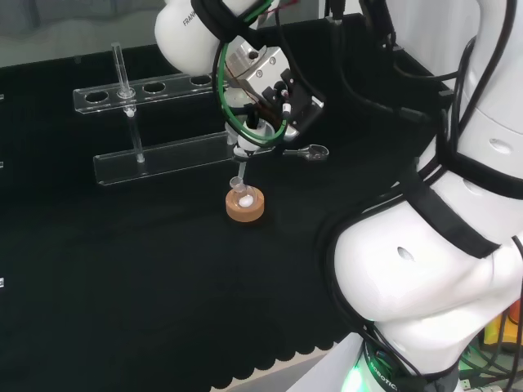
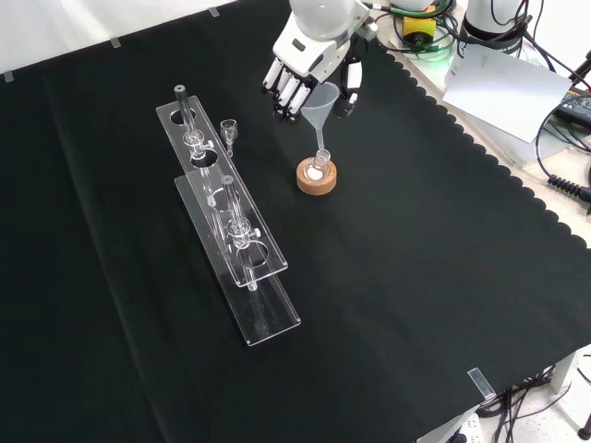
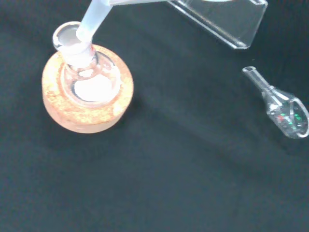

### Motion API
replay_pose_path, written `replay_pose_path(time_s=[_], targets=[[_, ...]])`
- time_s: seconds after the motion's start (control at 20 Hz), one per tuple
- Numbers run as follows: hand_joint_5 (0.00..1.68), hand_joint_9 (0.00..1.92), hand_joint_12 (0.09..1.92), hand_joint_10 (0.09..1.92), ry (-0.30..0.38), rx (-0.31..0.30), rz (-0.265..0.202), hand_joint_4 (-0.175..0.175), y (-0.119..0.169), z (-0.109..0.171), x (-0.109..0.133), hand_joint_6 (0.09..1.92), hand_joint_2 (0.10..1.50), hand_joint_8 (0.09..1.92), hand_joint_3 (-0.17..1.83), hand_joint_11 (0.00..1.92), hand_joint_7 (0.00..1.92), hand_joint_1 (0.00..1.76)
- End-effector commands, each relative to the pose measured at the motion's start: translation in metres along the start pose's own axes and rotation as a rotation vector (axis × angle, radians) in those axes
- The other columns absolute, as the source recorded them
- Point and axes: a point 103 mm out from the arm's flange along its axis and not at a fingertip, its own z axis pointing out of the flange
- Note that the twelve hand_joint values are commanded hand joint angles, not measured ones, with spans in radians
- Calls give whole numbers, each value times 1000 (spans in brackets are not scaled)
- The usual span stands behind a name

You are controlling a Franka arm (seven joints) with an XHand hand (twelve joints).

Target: Remove the funnel from the round-bottom flask.

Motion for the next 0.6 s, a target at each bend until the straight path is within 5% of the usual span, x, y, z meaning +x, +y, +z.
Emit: replay_pose_path(time_s=[0.05, 0.6], targets=[[727, 914, 1273, 455, -24, -5, 28, 36, -9, -10, -12, 860, 854, 635, 490, 539, 503, 669], [732, 913, 1270, 455, -47, -9, 63, 37, -20, -27, -25, 869, 851, 636, 495, 541, 500, 673]])
